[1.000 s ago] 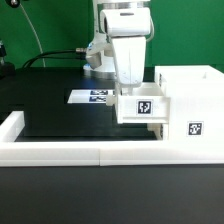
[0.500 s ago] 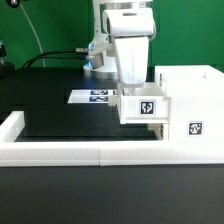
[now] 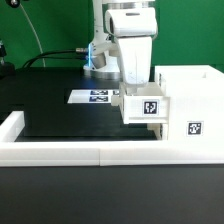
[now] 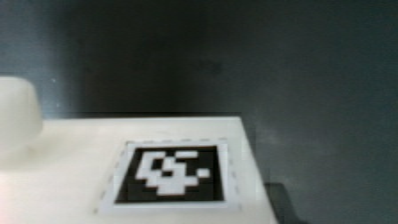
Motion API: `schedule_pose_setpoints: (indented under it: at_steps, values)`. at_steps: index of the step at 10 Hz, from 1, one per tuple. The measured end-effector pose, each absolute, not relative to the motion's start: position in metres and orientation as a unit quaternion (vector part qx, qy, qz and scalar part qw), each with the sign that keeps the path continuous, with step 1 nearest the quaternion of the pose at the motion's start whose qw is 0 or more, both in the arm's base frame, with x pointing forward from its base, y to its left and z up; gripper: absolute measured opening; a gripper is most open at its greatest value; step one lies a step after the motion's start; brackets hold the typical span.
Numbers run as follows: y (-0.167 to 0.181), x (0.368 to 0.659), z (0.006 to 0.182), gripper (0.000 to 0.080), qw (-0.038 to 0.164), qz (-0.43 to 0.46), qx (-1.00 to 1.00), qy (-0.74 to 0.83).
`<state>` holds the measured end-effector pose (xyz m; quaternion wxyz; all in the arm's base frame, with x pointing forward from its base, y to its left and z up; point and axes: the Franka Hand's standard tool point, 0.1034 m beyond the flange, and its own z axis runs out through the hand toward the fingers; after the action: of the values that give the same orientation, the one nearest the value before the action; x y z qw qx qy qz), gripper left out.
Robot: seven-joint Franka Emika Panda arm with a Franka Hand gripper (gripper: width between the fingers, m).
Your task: Assemble drawer
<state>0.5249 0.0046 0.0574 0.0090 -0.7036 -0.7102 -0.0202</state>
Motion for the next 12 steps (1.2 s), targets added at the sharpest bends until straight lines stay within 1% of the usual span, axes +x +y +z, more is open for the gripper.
schedule_pose_setpoints:
  at_steps: [1, 2, 3, 4, 5, 6, 7, 8, 10, 11, 12]
  values:
    - [0.004, 0.525, 0.057, 0.0044, 0.009, -0.020, -0.704, -0.710]
    - [0.004, 0.524, 0.057, 0.0241, 0.010, -0.019, -0.704, -0.710]
    - [0.005, 0.522, 0.056, 0.0375, 0.009, -0.021, -0.704, -0.710]
    - [0.005, 0.521, 0.057, 0.0375, 0.009, -0.020, -0.704, -0.710]
    - [0.005, 0.521, 0.062, 0.0564, 0.007, -0.019, -0.706, -0.708]
    - [0.005, 0.521, 0.071, 0.0623, 0.002, -0.018, -0.706, -0.708]
    - [0.004, 0.522, 0.082, 0.0641, -0.005, -0.019, -0.707, -0.707]
    - [0.000, 0.523, 0.092, 0.0641, -0.010, -0.017, -0.707, -0.707]
    - [-0.025, 0.529, 0.114, 0.0648, -0.024, -0.022, -0.697, -0.717]
    - [-0.035, 0.529, 0.115, 0.0649, -0.025, -0.023, -0.694, -0.719]
    - [-0.048, 0.530, 0.113, 0.0649, -0.019, -0.028, -0.678, -0.735]
